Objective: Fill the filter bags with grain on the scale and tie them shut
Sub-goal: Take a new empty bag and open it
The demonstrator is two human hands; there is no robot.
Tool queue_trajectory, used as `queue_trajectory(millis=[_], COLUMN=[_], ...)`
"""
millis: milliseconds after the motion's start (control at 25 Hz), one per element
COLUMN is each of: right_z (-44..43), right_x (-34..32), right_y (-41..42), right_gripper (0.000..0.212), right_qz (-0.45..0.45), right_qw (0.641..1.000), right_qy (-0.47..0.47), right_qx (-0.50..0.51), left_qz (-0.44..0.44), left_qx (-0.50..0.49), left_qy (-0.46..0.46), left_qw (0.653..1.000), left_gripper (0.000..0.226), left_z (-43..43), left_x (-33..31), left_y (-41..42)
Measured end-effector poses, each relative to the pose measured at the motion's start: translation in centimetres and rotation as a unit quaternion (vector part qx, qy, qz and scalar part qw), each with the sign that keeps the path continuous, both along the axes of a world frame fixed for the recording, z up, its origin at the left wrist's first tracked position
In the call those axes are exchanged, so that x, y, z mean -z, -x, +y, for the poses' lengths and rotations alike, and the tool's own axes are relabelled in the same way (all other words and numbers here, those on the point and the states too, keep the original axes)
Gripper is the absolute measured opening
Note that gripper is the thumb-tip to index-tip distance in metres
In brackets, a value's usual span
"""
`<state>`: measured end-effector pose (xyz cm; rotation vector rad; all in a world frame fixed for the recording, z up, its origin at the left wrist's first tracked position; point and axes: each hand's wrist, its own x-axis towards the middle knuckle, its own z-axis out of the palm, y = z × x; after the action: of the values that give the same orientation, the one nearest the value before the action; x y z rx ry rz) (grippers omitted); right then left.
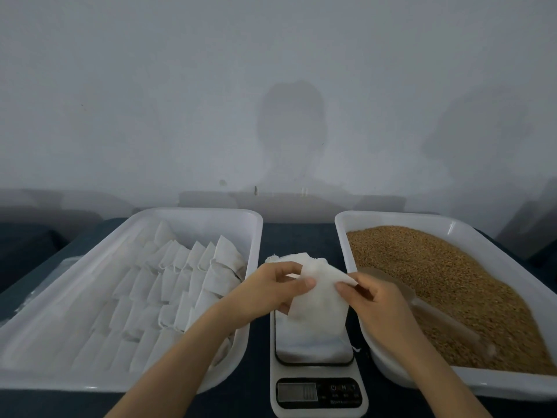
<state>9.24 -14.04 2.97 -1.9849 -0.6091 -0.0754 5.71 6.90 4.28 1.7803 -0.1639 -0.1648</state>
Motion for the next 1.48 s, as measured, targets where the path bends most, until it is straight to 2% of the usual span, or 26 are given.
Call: queue_trajectory(millis=[40, 160, 320, 440, 520, 640, 720, 840, 1040, 1200, 1240, 1280, 1360, 1480], right_z=[0.0, -0.2, -0.1, 0.3, 0.5, 0.8, 0.8, 0.9, 0.8, 0.9, 0.8, 0.8, 0.7, 1.1], right_x=[-0.1, -0.1, 0.1, -0.2, -0.3, 0.2, 0.4, 0.4, -0.3, -0.3, -0.1, 0.0, 0.2, 0.7], right_y=[0.0, -0.1, -0.4, 0.0, 0.4, 0.9, 0.8, 0.8, 0.7, 0.6, 0.5, 0.4, 0.4, 0.6], right_gripper=[0.016, 0.010, 0.006, 0.027, 0.029, 0.038, 0.044, 0.048, 0.031, 0.009, 0.008, 0.015, 0.024, 0.027], right_qz=[0.007, 0.034, 0.026, -0.053, -0.109, -0.137, -0.131, -0.115, -0.078, -0.058, -0.066, -0.085, -0.151, -0.303], right_qw=[1.000, 0.994, 0.991, 0.989, 0.991, 0.986, 0.979, 0.980, 0.986, 0.995, 0.996, 0.996, 0.987, 0.942], right_qy=[-0.023, -0.086, -0.091, -0.066, -0.051, 0.060, 0.121, 0.116, 0.061, 0.011, 0.006, 0.015, 0.053, 0.133], right_qx=[0.012, 0.050, 0.099, 0.119, 0.052, -0.069, -0.100, -0.112, -0.135, -0.085, -0.054, -0.028, -0.032, -0.060], left_qz=[0.012, 0.019, 0.006, -0.004, -0.005, -0.019, -0.040, -0.062, -0.070, -0.045, -0.041, -0.036, -0.038, -0.054], left_qx=[0.025, 0.085, 0.035, 0.020, 0.027, 0.035, 0.031, 0.036, 0.043, 0.035, 0.031, 0.025, 0.011, -0.006], left_qy=[-0.015, -0.104, -0.051, -0.051, -0.059, -0.073, -0.090, -0.095, -0.072, -0.094, -0.104, -0.112, -0.113, -0.110], left_qw=[0.999, 0.991, 0.998, 0.998, 0.998, 0.997, 0.995, 0.993, 0.994, 0.994, 0.993, 0.993, 0.993, 0.992], left_gripper=[0.003, 0.010, 0.014, 0.014, 0.012, 0.012, 0.013, 0.012, 0.008, 0.024, 0.032, 0.038, 0.038, 0.034], left_z=[-0.1, -0.1, 0.1, 0.1, -0.2, -0.4, -0.6, -0.6, -0.6, -0.9, -1.0, -1.2, -1.3, -1.3], left_x=[-0.1, 0.4, 0.2, 0.3, 0.3, 0.3, 0.4, 0.7, 0.6, 0.6, 0.6, 0.6, 0.7, 0.9], left_y=[0.1, 0.0, -0.1, -0.1, 0.0, 0.0, -0.1, -0.3, -0.2, -0.2, -0.1, -0.1, -0.1, 0.1])
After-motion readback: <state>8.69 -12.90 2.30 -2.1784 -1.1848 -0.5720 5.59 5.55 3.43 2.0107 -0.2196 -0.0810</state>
